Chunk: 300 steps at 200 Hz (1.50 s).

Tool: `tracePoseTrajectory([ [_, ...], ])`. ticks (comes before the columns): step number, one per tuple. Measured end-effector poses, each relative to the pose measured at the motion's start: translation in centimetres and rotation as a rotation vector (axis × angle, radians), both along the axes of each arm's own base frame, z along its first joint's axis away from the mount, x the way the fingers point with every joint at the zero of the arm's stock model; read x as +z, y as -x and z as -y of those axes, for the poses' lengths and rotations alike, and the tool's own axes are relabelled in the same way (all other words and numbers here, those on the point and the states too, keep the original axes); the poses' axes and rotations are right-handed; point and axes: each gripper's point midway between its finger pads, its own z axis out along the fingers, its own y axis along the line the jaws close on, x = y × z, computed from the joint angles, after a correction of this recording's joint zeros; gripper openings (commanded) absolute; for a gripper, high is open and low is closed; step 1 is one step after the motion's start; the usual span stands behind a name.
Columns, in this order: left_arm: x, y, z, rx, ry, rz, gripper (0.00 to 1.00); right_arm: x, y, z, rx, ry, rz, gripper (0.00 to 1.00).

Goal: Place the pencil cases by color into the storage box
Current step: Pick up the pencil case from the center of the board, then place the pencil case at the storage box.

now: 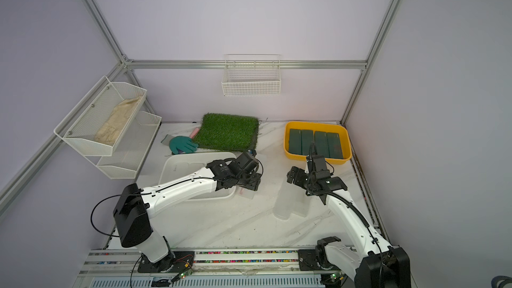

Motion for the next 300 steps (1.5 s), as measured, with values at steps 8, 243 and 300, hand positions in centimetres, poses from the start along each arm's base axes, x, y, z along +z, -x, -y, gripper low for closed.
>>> tracePoseTrajectory([
  [8,0.5,-0.4,-1.1,0.019,0.001,0.005,0.65,0.3,-0.1,-0.5,0.016,-0.006,0.018,0.92],
  [243,-1.4,0.1,-25.7,0.432,-0.097,-0.19,0.68,3.9,6.5,-30.0,0.915,0.008,0.662,0.92],
  [300,-1.7,0.0,-28.6,0.472,-0.105,-0.207,0.68,4.3,6.4,-30.5,0.978,0.08,0.765,0.92],
])
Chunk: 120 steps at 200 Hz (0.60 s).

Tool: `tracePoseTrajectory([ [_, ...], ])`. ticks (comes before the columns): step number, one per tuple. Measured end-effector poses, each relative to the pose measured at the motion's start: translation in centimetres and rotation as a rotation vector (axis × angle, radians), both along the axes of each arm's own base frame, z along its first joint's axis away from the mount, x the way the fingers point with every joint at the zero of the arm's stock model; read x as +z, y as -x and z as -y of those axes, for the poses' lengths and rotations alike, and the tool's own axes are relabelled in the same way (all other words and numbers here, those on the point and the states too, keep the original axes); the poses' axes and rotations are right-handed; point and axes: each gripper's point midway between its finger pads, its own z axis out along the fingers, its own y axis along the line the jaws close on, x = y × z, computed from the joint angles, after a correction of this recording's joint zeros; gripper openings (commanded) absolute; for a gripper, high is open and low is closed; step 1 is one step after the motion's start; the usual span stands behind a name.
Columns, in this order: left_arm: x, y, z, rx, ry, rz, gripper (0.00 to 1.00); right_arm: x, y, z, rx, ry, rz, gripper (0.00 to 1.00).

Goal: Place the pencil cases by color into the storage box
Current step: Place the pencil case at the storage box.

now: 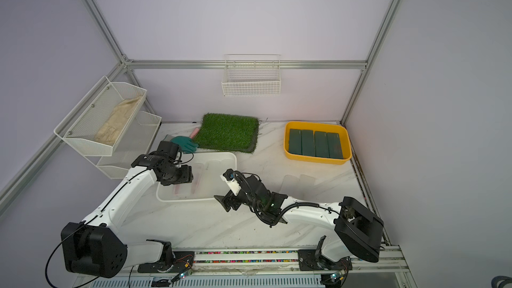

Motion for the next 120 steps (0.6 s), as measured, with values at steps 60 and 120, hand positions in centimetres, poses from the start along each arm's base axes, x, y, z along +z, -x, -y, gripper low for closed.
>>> tracePoseTrajectory([
  [60,-1.6,-1.0,-1.0,0.01,-0.006,-0.029,0.68,-2.1,0.3,-0.7,0.066,0.055,0.048,0.92],
  [120,-3.0,-2.0,-1.9,-0.016,-0.028,-0.044,0.67,-3.6,0.6,-1.5,0.107,0.07,0.058,0.92],
])
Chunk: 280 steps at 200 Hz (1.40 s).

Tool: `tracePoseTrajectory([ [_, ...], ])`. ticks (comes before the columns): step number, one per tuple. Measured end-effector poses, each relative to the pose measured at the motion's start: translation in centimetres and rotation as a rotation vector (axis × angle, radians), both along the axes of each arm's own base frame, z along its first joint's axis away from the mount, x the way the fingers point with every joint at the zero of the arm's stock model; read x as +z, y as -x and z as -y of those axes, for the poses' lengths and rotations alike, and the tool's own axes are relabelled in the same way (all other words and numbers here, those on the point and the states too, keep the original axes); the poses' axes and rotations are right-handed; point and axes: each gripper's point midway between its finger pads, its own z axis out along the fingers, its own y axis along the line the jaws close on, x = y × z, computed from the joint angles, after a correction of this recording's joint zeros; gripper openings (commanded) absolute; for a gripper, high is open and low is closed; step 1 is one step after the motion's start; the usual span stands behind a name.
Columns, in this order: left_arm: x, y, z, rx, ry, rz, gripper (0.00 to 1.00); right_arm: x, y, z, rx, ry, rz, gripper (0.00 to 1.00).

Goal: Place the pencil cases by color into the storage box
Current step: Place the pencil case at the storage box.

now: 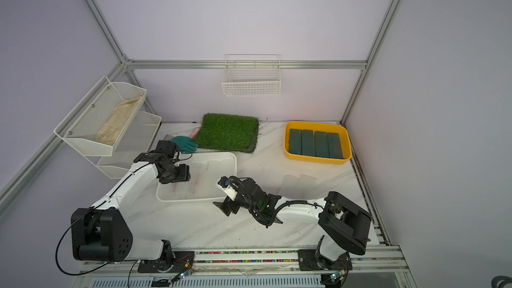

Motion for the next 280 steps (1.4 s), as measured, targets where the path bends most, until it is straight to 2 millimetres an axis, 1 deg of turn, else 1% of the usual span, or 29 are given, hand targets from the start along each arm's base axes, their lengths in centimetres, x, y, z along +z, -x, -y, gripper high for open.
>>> tracePoseTrajectory([
  [26,-1.0,-0.5,-0.4,-0.022,-0.03,-0.021,0.67,-0.2,0.2,0.0,0.011,0.001,0.003,0.92],
  [56,-0.8,-1.2,-0.9,-0.037,-0.067,0.008,0.67,0.0,0.3,-0.1,0.021,-0.002,0.009,0.92],
  [70,-1.1,-1.5,-1.3,-0.039,-0.082,0.024,0.67,0.1,0.3,-0.1,0.023,-0.006,0.012,0.92],
  [104,-2.9,-0.8,-3.2,0.005,-0.106,0.006,0.67,0.5,0.5,0.2,0.026,-0.014,0.018,0.92],
  [128,-3.3,-0.9,-4.2,0.024,-0.131,0.019,0.67,0.8,0.7,0.4,0.026,-0.022,0.024,0.92],
  [163,-3.5,-1.6,-4.7,0.011,-0.158,0.041,0.69,0.8,0.7,0.6,0.025,-0.023,0.025,0.92],
  [186,-4.5,-2.0,-5.1,0.01,-0.165,0.027,0.7,0.8,0.8,0.6,0.024,-0.023,0.025,0.92],
  [208,-5.5,-1.9,-5.3,-0.007,-0.17,-0.006,0.71,0.8,0.7,0.6,0.023,-0.021,0.025,0.92],
  [236,-5.9,-2.0,-5.4,-0.03,-0.179,-0.02,0.72,0.6,0.8,0.7,0.023,-0.018,0.023,0.92],
  [248,-5.9,-2.1,-5.4,-0.034,-0.182,-0.021,0.75,0.5,0.8,0.7,0.023,-0.017,0.022,0.92],
  [263,-6.0,-2.1,-5.6,-0.038,-0.187,-0.026,0.85,0.5,0.8,0.7,0.022,-0.017,0.022,0.92],
  [280,-6.3,-2.1,-5.9,-0.036,-0.193,-0.037,0.94,0.5,0.8,0.7,0.022,-0.017,0.022,0.93],
])
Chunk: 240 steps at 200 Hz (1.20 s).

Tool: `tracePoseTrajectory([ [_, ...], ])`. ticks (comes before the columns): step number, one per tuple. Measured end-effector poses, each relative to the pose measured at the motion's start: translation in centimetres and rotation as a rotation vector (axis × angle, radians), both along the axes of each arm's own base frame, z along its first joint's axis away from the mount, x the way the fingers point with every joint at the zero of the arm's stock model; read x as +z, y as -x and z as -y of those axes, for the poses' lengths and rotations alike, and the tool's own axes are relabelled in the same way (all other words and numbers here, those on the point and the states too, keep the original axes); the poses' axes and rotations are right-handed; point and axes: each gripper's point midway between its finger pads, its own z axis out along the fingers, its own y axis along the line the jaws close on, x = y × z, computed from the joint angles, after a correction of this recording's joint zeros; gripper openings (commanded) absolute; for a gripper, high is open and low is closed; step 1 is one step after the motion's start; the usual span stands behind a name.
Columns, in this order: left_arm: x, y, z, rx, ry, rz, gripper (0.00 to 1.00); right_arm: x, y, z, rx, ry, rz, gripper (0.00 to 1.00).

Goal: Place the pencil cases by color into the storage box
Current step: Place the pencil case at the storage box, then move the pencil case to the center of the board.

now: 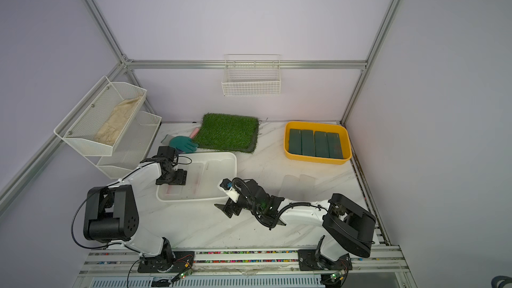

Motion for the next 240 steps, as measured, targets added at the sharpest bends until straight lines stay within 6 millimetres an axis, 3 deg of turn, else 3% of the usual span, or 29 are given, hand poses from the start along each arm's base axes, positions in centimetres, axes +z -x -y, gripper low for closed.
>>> tracePoseTrajectory([
  [17,0.1,-0.2,0.0,0.002,0.001,0.003,1.0,0.0,0.0,0.0,0.0,0.0,0.0,0.93],
  [44,1.1,-1.1,-0.1,-0.002,-0.003,0.026,1.0,0.0,0.0,0.0,0.0,0.0,0.0,0.93],
  [80,3.9,-3.1,-0.3,-0.008,-0.009,0.107,1.0,0.0,0.0,0.0,0.0,0.0,-0.001,0.93],
  [145,8.6,-4.4,0.9,-0.032,0.039,0.247,1.0,0.1,-0.1,0.1,-0.007,-0.003,0.0,0.93],
  [195,11.9,-4.3,5.5,-0.124,0.096,0.342,1.0,1.2,-0.9,1.4,-0.046,-0.036,-0.006,0.93],
  [240,13.0,-4.1,10.8,-0.225,0.166,0.368,1.0,1.5,-4.7,4.8,-0.186,-0.083,-0.091,0.93],
])
